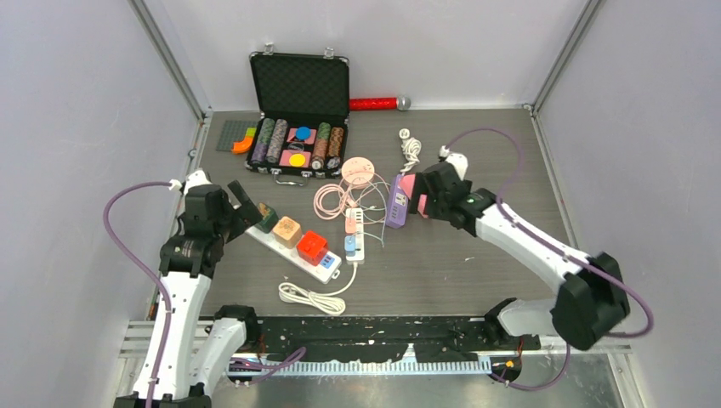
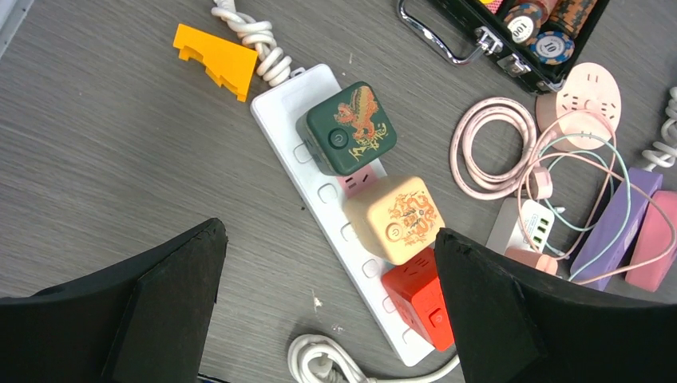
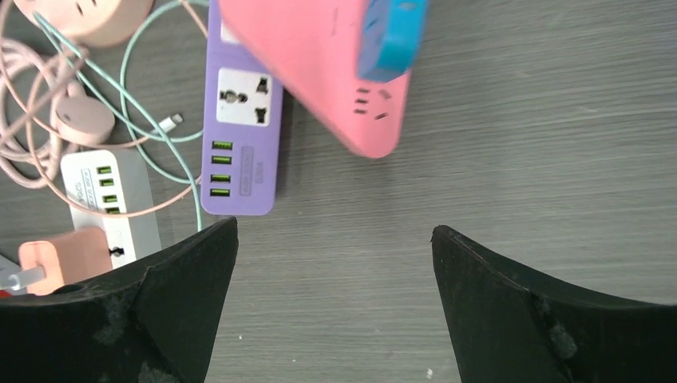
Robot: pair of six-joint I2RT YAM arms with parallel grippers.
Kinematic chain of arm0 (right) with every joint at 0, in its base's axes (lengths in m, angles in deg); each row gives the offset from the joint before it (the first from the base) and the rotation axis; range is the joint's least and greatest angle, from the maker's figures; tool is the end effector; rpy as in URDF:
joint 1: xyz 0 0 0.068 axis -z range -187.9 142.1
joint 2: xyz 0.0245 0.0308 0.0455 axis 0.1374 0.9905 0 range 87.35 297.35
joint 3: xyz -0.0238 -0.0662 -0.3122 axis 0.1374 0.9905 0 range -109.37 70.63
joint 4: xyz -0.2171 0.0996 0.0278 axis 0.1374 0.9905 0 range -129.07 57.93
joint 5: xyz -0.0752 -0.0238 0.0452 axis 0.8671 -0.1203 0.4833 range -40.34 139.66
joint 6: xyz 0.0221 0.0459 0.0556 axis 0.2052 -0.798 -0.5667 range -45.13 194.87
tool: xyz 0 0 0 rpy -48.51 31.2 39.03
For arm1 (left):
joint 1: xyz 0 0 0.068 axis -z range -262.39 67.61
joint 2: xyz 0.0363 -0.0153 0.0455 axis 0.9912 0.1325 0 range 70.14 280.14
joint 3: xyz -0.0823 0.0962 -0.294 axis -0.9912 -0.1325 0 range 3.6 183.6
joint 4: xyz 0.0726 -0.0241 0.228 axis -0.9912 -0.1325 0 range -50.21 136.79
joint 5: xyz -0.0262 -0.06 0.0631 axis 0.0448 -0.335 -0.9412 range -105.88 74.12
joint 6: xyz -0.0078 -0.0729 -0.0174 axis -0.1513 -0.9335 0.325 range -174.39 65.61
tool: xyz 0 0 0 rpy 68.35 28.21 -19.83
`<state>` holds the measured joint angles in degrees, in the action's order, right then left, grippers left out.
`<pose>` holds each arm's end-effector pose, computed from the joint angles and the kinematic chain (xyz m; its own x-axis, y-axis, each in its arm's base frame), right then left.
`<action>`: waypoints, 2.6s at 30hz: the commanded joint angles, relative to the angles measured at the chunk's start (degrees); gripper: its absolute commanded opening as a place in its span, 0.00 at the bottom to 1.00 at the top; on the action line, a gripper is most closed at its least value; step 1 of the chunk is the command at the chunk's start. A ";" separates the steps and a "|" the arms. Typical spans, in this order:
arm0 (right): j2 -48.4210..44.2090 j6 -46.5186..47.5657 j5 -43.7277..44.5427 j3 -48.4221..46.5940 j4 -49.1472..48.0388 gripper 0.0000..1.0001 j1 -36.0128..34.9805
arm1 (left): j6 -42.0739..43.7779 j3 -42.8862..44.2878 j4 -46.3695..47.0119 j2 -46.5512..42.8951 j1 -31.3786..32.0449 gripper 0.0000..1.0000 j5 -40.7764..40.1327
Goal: Insert the plug
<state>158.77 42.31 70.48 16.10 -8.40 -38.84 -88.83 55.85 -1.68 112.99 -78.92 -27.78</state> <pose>0.2182 0.1044 0.3040 -0.6815 0.1779 -0.7098 0.1090 0.9838 0.1420 0.1069 0.0066 0.3359 -0.4620 -0.5263 -0.7138 -0.4388 0.8351 -0.3317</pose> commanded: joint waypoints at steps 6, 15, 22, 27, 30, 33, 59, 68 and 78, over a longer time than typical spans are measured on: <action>15.97 -7.86 -7.29 -3.88 -6.82 0.96 -4.04 | -1.92 0.90 1.56 1.91 -1.96 1.00 1.13; 24.55 -7.69 -10.20 -7.12 -12.17 0.97 -4.47 | -3.19 -1.03 3.03 3.86 -2.22 1.00 4.10; 25.29 -8.37 -11.39 -7.33 -14.82 0.98 -4.54 | -5.26 -2.36 3.53 8.43 -2.75 0.99 7.52; 26.02 -9.52 -12.76 -7.53 -16.06 0.98 -4.57 | -6.37 -3.02 5.39 14.49 -2.85 0.99 9.58; 28.11 -10.45 -12.09 -10.10 -14.65 0.99 -4.76 | -6.50 -2.13 6.67 19.60 -2.85 0.99 11.18; 29.50 -9.88 -9.44 -11.90 -11.65 0.96 -5.00 | -6.17 -1.44 7.79 23.16 -2.85 0.99 11.64; 31.81 -5.94 -10.46 -11.22 -7.26 0.89 -1.95 | -1.92 5.14 4.26 43.92 -2.85 0.99 12.38; 26.20 1.16 -4.89 -4.74 -4.84 0.81 6.73 | 1.99 5.48 2.89 43.52 -2.85 0.99 10.72; 20.64 12.39 -12.15 -8.06 -6.64 0.88 11.68 | 7.16 7.36 4.40 43.24 -2.85 0.99 14.40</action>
<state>183.12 50.16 61.87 11.47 -13.29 -26.70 -86.82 60.92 4.92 156.66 -81.39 -12.99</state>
